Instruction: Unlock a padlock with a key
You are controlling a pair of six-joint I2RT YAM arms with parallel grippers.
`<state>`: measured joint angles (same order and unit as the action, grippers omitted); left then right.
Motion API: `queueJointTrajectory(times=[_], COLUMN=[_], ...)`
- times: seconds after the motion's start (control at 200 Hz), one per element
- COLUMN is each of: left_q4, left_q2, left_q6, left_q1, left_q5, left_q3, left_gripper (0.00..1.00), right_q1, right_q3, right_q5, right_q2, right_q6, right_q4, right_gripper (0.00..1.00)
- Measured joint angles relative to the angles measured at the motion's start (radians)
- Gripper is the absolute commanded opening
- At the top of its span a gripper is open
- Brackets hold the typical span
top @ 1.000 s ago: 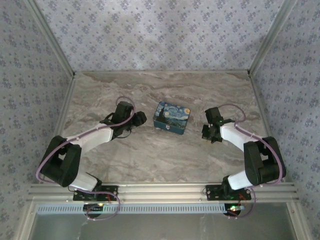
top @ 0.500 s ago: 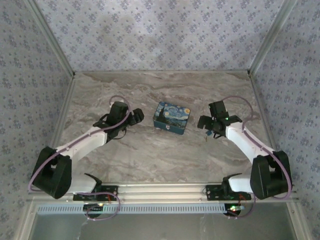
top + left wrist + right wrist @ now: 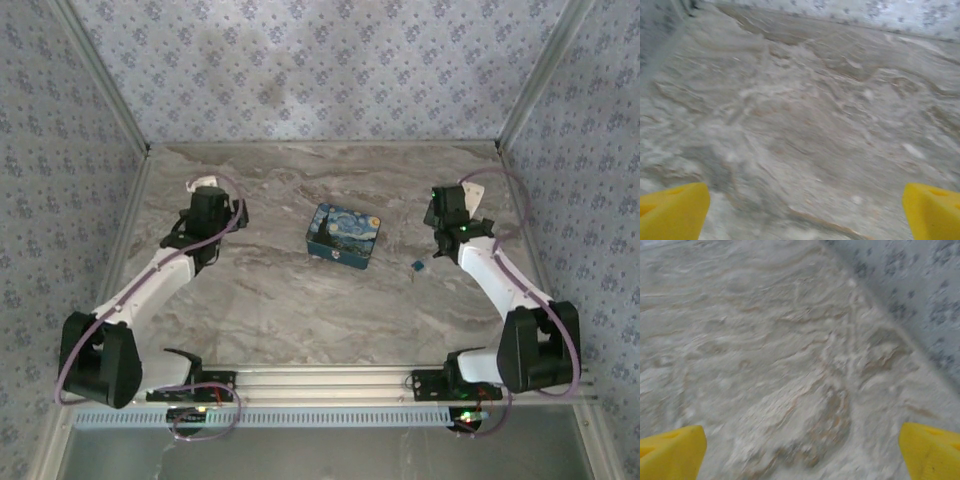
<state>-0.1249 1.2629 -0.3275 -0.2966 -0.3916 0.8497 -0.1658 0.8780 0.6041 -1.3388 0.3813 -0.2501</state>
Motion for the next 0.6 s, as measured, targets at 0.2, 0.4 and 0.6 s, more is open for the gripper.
queueJointTrajectory(times=[0.2,0.4,0.6], left_q4=[0.172,0.282,0.468], left_q2=[0.094,0.177,0.171], left_q6=[0.096,0.198,0.267], left_q1=[0.122,0.127,0.181], left_q5=[-0.067,-0.066,0.004], left_q3=[-0.106,-0.161,-0.243], left_gripper=[0.98,0.98,0.98], right_q1=[0.067,0.117,0.127], right_q3=[-0.118,-0.243,-0.348], right_q5=[0.075,0.044,-0.036], right_q2=[-0.104,-0.127,-0.157], right_q6=[-0.098,-0.163,-0.211], right_q4=[0.229,0.463,0.681], right_gripper=[1.0,1.0,1.0])
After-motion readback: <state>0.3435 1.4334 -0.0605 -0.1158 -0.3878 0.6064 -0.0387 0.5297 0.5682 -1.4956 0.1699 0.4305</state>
